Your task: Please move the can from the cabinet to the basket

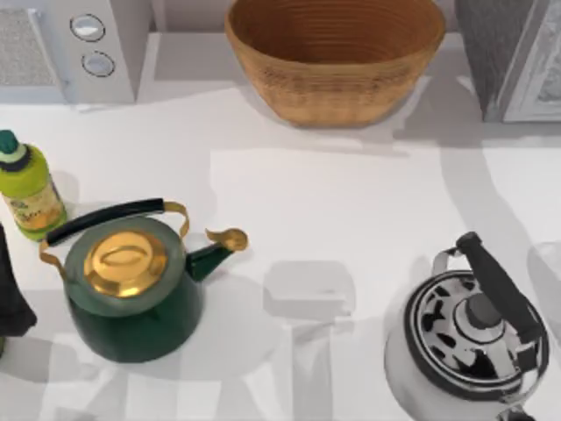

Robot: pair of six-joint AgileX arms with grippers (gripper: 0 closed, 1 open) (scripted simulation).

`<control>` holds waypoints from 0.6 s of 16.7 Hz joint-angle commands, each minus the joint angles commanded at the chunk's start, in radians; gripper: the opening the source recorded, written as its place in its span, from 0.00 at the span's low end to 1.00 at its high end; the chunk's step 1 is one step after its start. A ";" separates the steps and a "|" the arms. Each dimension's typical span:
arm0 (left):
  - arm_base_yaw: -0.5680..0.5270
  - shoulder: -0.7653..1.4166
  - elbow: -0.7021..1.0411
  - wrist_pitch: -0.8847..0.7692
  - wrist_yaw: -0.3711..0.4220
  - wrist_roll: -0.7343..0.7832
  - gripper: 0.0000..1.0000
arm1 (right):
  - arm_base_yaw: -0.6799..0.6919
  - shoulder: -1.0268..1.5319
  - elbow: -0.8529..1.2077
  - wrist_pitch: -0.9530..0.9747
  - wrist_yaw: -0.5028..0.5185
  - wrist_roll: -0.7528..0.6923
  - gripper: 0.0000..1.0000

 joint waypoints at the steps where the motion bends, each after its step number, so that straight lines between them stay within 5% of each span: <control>1: 0.000 0.000 0.000 0.000 0.000 0.000 1.00 | 0.026 0.109 0.079 0.025 0.027 0.001 0.00; 10: 0.000 0.000 0.000 0.000 0.000 0.000 1.00 | 0.192 0.806 0.586 0.189 0.202 0.006 0.00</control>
